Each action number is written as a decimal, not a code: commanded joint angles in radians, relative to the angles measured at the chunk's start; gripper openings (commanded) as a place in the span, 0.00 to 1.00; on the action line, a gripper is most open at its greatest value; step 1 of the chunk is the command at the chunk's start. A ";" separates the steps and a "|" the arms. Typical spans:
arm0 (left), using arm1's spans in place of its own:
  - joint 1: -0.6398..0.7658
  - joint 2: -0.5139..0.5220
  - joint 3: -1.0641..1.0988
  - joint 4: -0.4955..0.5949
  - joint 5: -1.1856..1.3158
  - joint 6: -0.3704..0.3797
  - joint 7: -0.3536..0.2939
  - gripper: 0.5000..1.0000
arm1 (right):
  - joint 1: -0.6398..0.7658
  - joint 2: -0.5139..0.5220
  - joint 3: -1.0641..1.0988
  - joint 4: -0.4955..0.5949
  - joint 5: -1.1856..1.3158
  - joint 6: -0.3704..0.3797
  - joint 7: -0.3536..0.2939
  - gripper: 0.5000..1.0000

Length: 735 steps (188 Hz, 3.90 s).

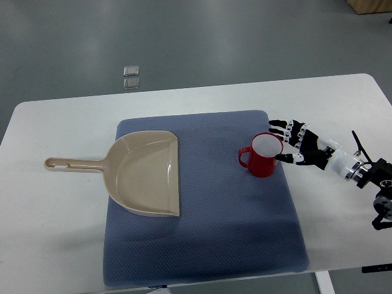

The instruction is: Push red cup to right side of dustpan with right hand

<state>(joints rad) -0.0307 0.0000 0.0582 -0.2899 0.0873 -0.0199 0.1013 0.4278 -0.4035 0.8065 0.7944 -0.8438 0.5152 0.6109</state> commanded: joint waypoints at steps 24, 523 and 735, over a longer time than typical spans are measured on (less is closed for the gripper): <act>0.000 0.000 0.000 0.000 0.000 0.001 0.000 1.00 | -0.003 0.012 -0.001 -0.001 0.002 -0.009 0.000 0.87; 0.002 0.000 0.005 -0.002 0.000 0.001 0.000 1.00 | 0.008 0.275 -0.079 -0.041 -0.004 -0.192 0.000 0.86; 0.002 0.000 0.005 -0.009 0.000 0.000 0.000 1.00 | 0.065 0.403 -0.201 -0.043 -0.006 -0.310 0.000 0.86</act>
<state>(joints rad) -0.0291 0.0000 0.0629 -0.2992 0.0877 -0.0200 0.1013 0.4924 -0.0001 0.6126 0.7516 -0.8498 0.2084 0.6109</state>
